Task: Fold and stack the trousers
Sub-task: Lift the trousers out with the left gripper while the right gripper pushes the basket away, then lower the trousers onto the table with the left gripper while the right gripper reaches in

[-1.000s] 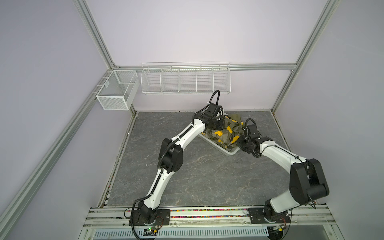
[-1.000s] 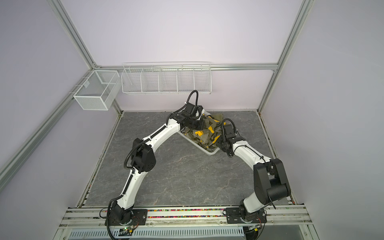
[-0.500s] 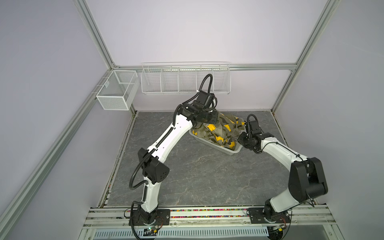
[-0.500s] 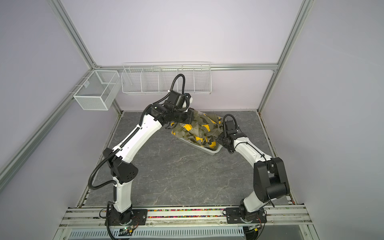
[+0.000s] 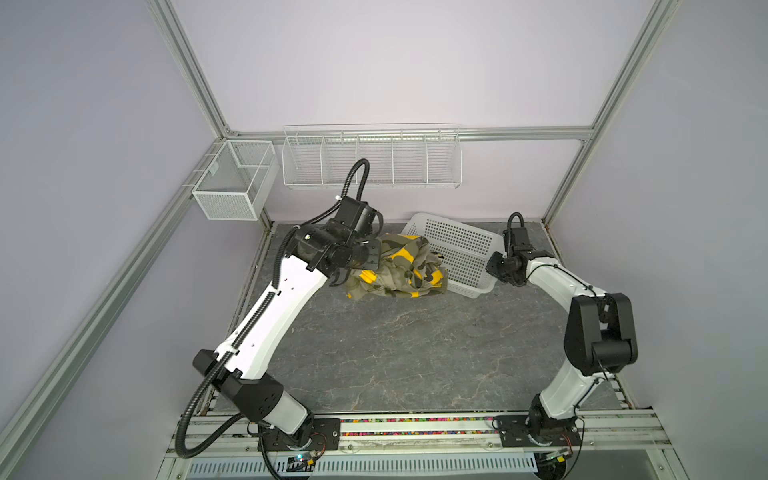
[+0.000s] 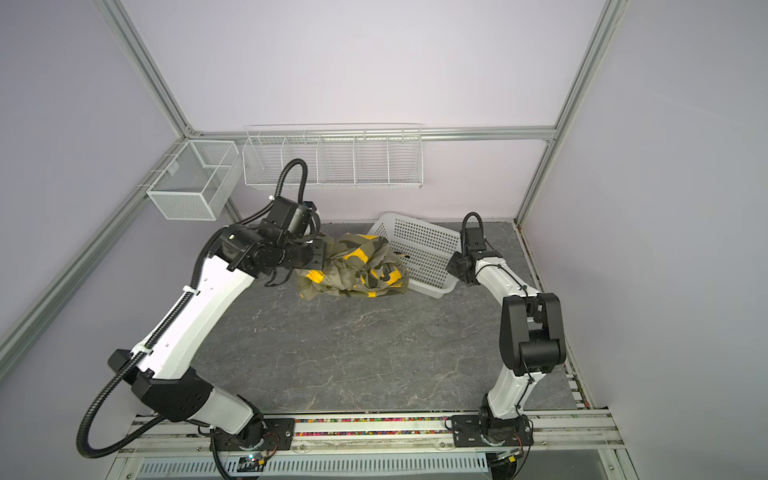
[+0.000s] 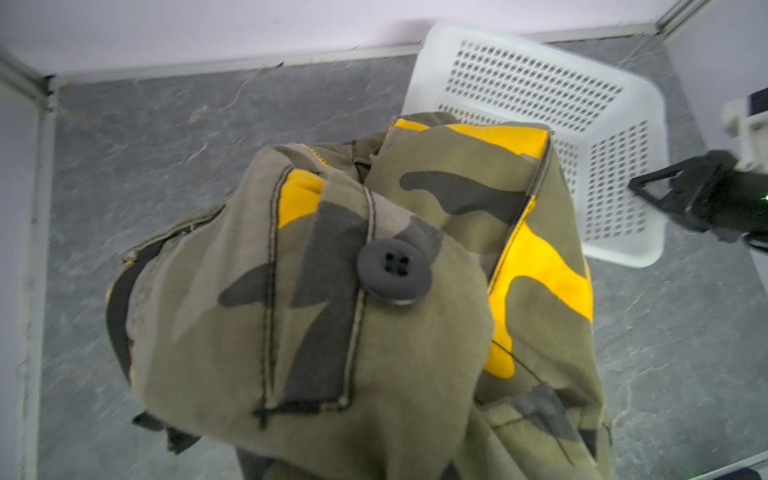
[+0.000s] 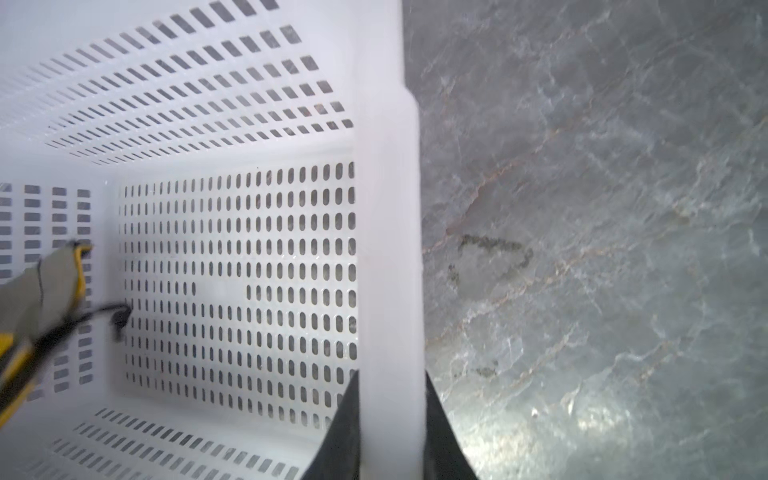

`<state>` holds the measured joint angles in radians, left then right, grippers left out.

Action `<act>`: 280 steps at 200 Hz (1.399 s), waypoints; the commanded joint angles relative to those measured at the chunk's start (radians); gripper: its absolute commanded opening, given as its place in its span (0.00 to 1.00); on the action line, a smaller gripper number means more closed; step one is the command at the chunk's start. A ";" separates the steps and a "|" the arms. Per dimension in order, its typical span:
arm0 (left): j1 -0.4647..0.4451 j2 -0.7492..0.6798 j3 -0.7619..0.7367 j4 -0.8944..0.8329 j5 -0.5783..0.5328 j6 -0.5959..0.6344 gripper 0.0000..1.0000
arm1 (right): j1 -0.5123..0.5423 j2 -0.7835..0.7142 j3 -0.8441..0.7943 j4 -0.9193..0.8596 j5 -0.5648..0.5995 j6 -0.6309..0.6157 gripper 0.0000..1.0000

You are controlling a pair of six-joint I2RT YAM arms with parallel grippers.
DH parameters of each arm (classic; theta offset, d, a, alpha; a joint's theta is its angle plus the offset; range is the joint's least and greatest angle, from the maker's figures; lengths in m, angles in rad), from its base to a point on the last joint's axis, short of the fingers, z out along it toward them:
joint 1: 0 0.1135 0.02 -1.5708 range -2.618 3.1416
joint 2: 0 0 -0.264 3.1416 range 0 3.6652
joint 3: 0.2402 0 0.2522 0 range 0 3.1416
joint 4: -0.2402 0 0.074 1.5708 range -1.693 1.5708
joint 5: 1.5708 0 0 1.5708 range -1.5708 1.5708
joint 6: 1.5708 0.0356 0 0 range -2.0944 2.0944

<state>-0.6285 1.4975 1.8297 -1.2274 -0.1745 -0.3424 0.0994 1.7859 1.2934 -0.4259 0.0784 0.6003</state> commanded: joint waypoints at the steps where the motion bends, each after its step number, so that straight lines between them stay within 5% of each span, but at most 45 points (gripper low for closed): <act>1: 0.018 -0.117 -0.096 -0.108 -0.051 -0.053 0.00 | -0.040 0.056 0.070 0.035 0.041 -0.075 0.19; 39: 0.033 -0.231 -0.328 0.017 0.092 -0.090 0.00 | -0.079 0.175 0.196 0.029 -0.030 -0.191 0.20; 95: -0.018 -0.209 -0.585 0.478 0.370 -0.267 0.00 | -0.117 0.327 0.409 -0.014 -0.078 -0.345 0.23; 156: -0.111 -0.086 -0.571 0.738 0.405 -0.418 0.00 | -0.129 0.275 0.456 -0.052 -0.208 -0.407 0.58; 193: -0.087 -0.079 -0.566 0.656 0.353 -0.343 0.42 | -0.138 0.082 0.306 -0.076 -0.291 -0.425 0.85; 213: -0.057 -0.099 -0.564 0.581 0.358 -0.273 0.55 | -0.139 -0.060 0.157 -0.047 -0.367 -0.392 0.87; 246: 0.011 -0.137 -0.518 0.399 0.325 -0.098 0.64 | -0.097 -0.301 -0.126 0.026 -0.487 -0.333 0.90; 280: 0.053 -0.101 -0.430 0.266 0.265 0.048 0.66 | 0.066 -0.517 -0.372 0.070 -0.497 -0.291 0.93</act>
<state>-0.5968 1.3899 1.3190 -0.8124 0.1581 -0.4503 0.0608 1.3628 1.0565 -0.3916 -0.3656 0.2691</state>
